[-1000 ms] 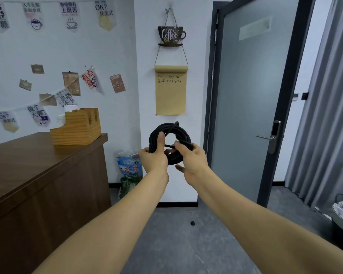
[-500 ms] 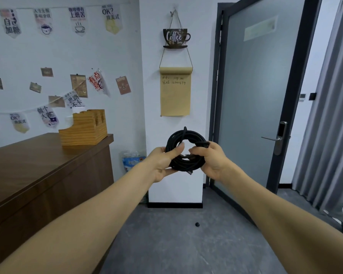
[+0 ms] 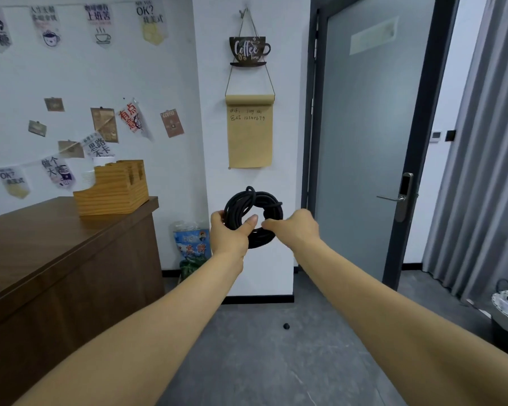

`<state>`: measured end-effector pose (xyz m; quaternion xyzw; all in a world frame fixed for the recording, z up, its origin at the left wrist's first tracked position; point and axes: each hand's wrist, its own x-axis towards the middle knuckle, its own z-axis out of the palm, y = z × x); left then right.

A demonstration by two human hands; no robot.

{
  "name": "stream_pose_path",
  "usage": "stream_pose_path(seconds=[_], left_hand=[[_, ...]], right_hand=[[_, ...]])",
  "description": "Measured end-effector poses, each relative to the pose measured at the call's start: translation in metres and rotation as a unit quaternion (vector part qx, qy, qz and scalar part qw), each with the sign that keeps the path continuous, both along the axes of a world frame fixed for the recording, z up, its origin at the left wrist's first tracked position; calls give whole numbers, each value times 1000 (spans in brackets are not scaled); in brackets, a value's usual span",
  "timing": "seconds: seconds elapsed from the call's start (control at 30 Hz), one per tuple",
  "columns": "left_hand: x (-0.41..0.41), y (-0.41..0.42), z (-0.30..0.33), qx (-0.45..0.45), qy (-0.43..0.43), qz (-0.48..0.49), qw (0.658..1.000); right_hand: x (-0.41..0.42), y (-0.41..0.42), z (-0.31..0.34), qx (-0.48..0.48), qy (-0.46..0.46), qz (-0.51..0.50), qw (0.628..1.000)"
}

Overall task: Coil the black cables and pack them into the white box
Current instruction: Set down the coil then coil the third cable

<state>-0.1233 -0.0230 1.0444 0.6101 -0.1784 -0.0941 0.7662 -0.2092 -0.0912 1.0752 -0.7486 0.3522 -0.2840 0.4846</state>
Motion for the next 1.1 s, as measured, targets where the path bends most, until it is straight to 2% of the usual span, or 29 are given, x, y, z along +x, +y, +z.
stream_pose_path(seconds=[0.07, 0.17, 0.23, 0.43, 0.6, 0.7, 0.8, 0.87, 1.03, 1.1], left_hand=[[-4, -2, 0, -12, -22, 16, 1000], [-6, -4, -3, -41, -32, 16, 999], [-8, -5, -4, -65, -36, 2, 997], [-7, -2, -2, -124, 12, -20, 992], [1, 4, -3, -90, -17, 44, 995], [4, 4, -4, -76, -8, 60, 995], [7, 4, -3, -64, 5, 68, 996], [6, 4, -5, -42, -1, 70, 997], [3, 5, -4, -10, -11, 42, 999], [4, 8, -3, 11, -22, 38, 999]], right_hand=[[4, 11, 3, 55, -1, 18, 998], [14, 18, 6, 190, -81, 12, 978], [19, 17, 8, 245, -126, -8, 961], [29, 17, 4, 214, -136, -10, 967], [19, 24, 5, 208, -137, 56, 967], [16, 22, 4, 202, -150, 62, 966], [16, 17, 1, 76, -129, 20, 989], [14, 14, 0, -4, -137, 1, 991], [11, 0, -3, -235, -92, 1, 968], [6, -6, -1, -289, -70, 5, 955]])
